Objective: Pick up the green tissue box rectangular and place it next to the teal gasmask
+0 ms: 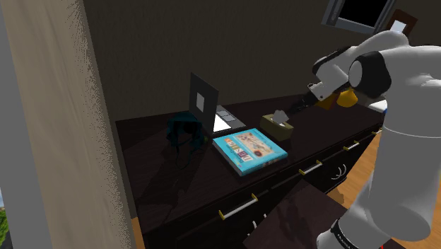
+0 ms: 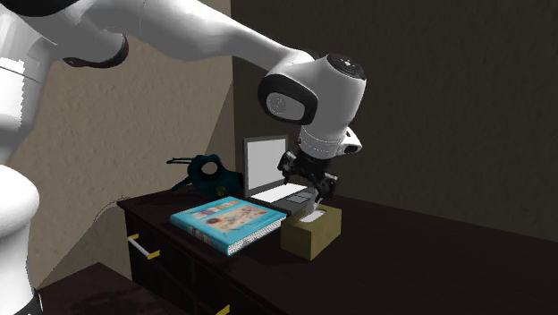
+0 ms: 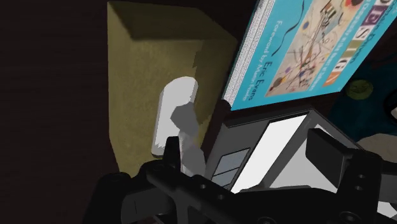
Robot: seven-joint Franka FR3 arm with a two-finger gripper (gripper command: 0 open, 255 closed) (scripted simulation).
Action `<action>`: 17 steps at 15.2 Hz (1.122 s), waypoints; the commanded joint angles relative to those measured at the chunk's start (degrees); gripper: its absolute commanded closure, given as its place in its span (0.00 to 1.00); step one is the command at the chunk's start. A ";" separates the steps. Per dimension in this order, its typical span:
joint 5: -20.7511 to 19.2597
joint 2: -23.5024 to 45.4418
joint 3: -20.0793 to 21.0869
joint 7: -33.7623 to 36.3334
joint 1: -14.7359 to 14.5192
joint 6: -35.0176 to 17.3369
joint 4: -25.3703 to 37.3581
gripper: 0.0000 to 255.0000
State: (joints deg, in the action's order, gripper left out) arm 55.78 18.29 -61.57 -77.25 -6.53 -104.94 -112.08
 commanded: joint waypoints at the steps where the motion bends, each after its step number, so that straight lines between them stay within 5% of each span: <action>1: 6.94 7.67 3.93 -3.77 7.16 4.58 5.28 0.00; 2: 8.73 9.88 5.40 -4.51 9.55 5.85 7.23 0.00; 17: 11.66 11.91 7.67 -5.49 8.50 2.64 5.78 0.00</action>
State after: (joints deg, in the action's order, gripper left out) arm 67.44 30.20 -53.90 -82.75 1.97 -102.30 -106.29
